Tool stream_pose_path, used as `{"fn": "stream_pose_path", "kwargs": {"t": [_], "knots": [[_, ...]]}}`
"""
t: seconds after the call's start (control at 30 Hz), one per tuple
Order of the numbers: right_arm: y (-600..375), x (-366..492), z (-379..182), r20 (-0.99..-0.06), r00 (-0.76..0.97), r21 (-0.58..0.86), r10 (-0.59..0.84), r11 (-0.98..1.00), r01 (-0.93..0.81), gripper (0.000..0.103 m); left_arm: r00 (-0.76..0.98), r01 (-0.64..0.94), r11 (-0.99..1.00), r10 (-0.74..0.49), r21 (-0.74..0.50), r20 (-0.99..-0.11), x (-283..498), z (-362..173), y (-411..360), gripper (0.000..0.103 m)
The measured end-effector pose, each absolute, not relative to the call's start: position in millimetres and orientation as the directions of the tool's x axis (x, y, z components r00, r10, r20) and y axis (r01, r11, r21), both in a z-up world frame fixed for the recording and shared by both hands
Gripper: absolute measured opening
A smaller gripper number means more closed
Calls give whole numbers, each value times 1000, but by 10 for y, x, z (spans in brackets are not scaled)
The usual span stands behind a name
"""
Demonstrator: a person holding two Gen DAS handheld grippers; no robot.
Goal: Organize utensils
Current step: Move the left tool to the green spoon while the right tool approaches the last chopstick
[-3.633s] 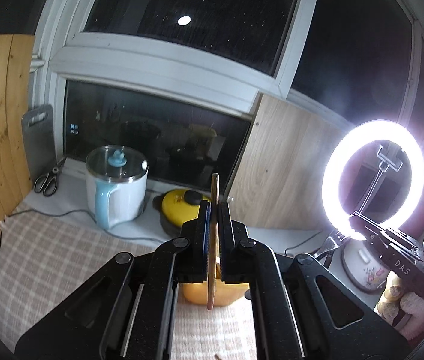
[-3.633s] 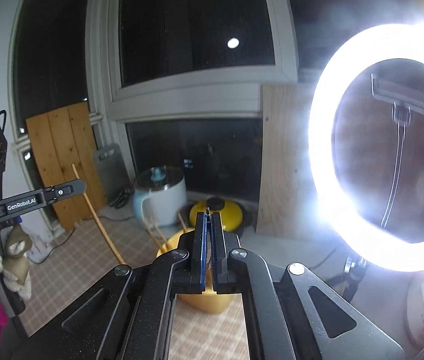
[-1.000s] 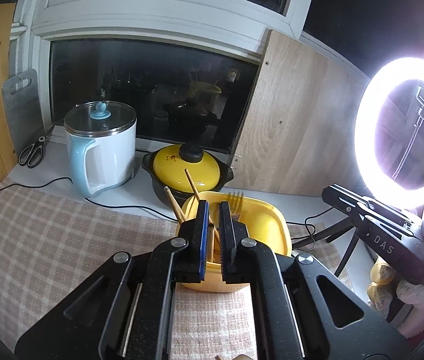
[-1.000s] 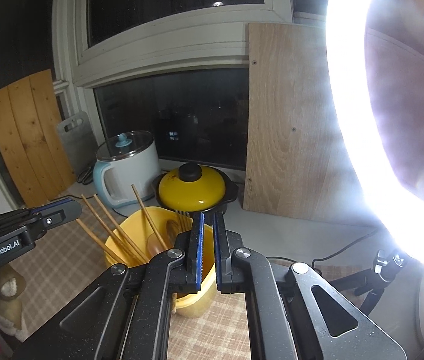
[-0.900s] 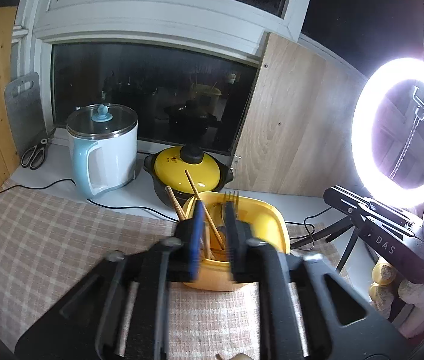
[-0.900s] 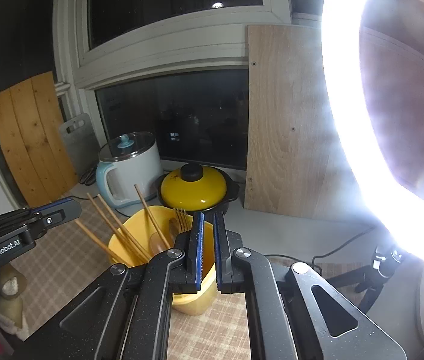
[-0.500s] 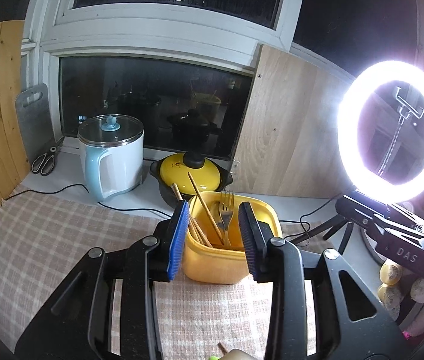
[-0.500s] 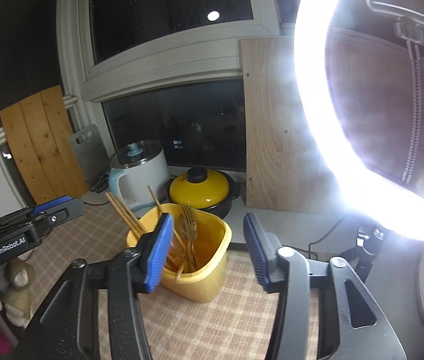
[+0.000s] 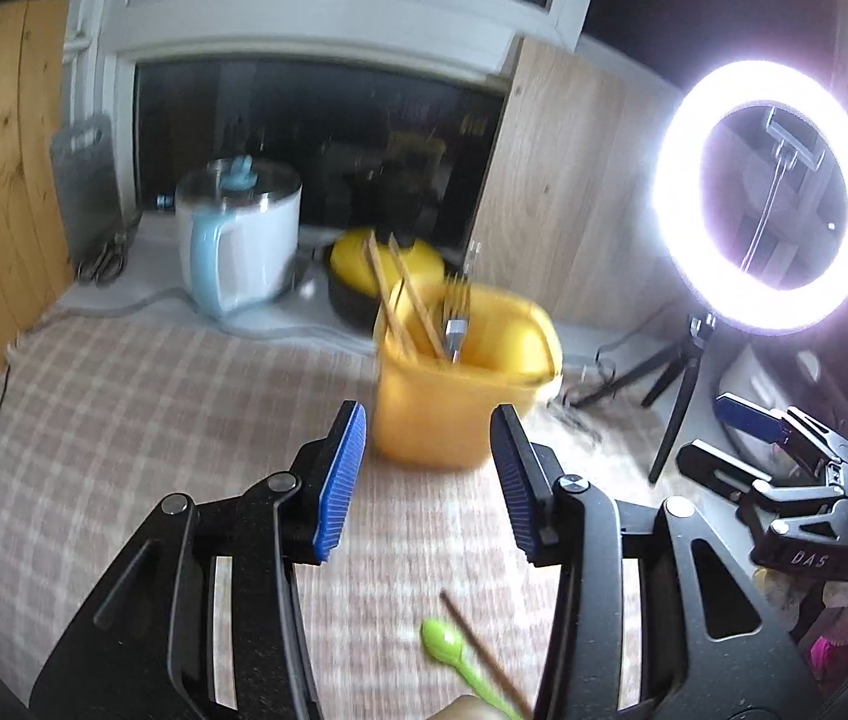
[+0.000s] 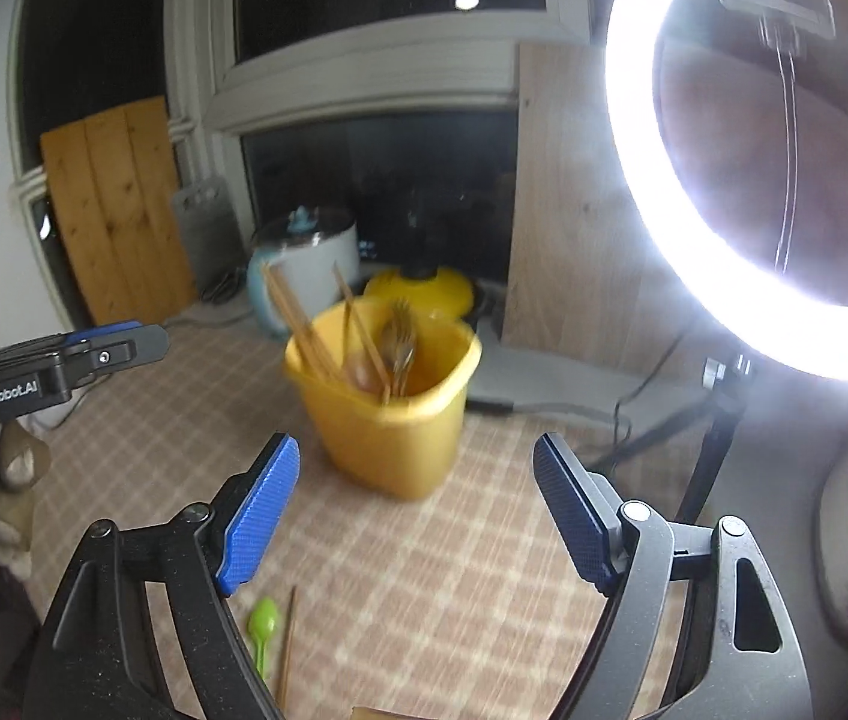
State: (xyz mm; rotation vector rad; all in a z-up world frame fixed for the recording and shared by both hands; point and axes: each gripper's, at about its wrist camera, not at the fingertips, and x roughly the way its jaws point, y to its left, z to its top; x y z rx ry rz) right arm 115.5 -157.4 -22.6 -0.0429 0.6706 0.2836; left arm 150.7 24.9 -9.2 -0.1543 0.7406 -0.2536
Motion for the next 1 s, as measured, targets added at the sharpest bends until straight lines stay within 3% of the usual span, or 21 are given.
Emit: {"fn": "stream_pose_path", "kwargs": {"t": [0.47, 0.87, 1.0], "knots": [[-2009, 690, -791, -719, 652, 158, 241, 970, -184, 80, 499, 36, 944, -301, -327, -813, 1083, -1001, 264, 44], [-2324, 602, -1096, -771, 577, 222, 269, 963, -152, 80, 407, 13, 969, -229, -245, -884, 902, -1509, -187, 44], [-2398, 619, -1155, -781, 559, 233, 278, 960, -153, 80, 394, 0, 975, -204, -222, -896, 901, -1617, -267, 34]]}}
